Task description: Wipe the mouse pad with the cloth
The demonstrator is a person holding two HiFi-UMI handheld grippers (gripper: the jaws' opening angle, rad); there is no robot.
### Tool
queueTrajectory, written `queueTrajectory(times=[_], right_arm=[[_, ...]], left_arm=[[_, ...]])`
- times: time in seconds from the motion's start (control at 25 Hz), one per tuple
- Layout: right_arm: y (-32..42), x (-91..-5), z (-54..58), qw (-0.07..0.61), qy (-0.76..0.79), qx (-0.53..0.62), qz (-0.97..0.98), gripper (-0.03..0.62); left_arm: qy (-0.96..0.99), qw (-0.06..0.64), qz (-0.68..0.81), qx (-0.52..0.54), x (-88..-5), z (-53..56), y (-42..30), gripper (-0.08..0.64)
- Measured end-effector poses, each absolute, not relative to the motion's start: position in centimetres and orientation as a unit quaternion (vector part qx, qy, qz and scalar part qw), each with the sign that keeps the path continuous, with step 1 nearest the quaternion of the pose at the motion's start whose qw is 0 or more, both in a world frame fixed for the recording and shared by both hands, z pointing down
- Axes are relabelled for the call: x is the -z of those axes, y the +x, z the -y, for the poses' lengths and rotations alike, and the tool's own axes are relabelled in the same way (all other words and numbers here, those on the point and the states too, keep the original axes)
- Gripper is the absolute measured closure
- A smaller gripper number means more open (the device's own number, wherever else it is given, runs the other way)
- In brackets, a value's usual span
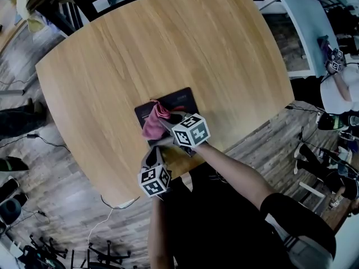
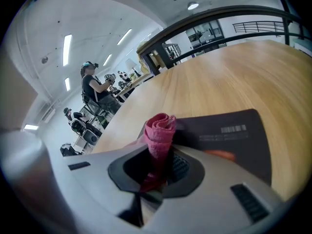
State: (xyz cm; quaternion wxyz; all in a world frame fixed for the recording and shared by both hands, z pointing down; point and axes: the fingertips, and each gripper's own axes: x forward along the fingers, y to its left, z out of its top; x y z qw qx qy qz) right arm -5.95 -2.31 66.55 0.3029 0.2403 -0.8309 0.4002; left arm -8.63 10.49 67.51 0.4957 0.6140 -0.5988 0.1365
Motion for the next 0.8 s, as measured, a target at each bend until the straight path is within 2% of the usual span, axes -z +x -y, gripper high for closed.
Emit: queueTrajectory(times=[0.8], right_arm=[[6.0,-67.4,6.3,0.289,0.32,-0.416,0.801,0.528]], left_arm=[[0.604,0.493,0.607,-0.154,-67.7,-10.2,-9.1,0.537]])
